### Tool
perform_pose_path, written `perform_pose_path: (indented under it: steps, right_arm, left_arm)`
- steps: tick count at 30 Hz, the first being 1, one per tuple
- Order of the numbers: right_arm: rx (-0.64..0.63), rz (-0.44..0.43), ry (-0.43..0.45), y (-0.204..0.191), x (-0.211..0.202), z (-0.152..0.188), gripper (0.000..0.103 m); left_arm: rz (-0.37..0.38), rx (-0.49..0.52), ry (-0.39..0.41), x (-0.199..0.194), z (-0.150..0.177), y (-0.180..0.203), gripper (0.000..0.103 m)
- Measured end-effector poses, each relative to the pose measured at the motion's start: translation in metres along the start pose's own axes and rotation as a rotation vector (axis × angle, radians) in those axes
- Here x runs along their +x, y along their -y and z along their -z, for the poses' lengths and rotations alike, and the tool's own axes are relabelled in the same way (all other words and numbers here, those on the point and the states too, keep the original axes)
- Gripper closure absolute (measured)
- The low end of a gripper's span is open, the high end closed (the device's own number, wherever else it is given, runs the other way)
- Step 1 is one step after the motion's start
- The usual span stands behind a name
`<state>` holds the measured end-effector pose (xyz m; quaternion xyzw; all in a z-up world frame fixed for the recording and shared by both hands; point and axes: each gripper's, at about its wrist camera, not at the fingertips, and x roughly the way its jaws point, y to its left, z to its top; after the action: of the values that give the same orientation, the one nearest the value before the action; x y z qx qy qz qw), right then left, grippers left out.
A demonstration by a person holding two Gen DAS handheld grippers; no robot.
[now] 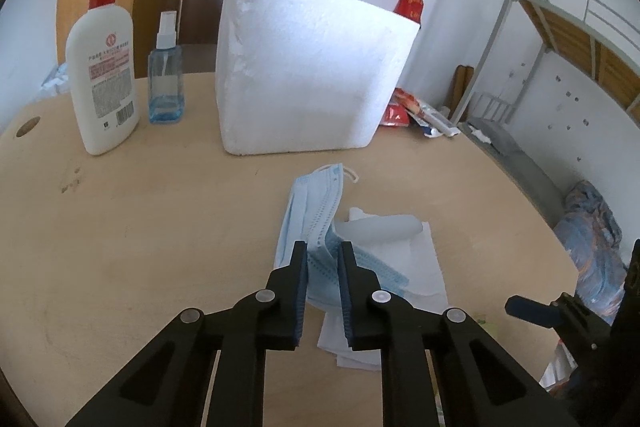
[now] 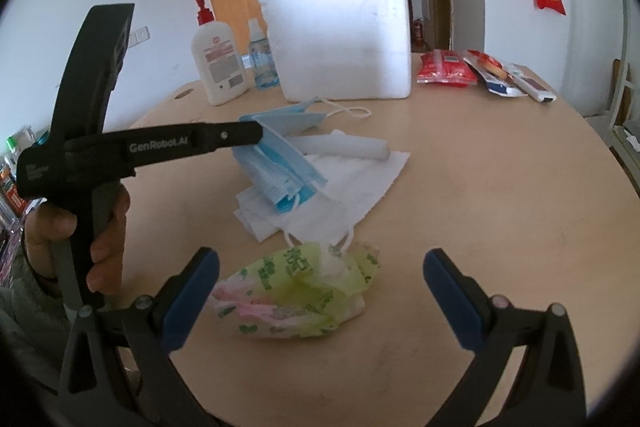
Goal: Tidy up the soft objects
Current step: 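Close the left tool on the blue mask while the right tool closes on the green packet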
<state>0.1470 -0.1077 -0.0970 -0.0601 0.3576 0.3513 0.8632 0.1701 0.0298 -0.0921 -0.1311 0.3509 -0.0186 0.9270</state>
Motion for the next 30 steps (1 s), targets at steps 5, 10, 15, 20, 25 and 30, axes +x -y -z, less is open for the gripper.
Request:
perform_pose_path:
  steps: [5, 10, 15, 20, 25, 30]
  right_arm:
    - [-0.024, 0.032, -0.003, -0.005, -0.001, -0.002, 0.0]
    - [-0.048, 0.056, -0.02, -0.01, 0.001, -0.002, 0.009]
    - [-0.054, 0.044, -0.054, -0.012, 0.005, 0.002, 0.028]
    - [-0.055, 0.044, -0.06, -0.014, 0.003, 0.004, 0.031]
    - [-0.041, 0.056, -0.069, -0.015, 0.002, 0.006, 0.031]
    - [-0.035, 0.069, -0.078, -0.018, 0.003, 0.006, 0.031]
  left_arm:
    - [0.017, 0.002, 0.026, -0.006, -0.001, 0.0, 0.091]
    - [0.024, 0.015, 0.042, -0.011, -0.001, 0.002, 0.091]
    - [0.031, 0.015, 0.061, -0.017, -0.003, 0.002, 0.091]
    - [0.032, 0.02, 0.081, -0.024, -0.003, 0.001, 0.092]
    - [0.039, 0.024, 0.11, -0.034, -0.004, 0.002, 0.093]
    - [0.041, 0.032, 0.139, -0.045, -0.004, 0.003, 0.093]
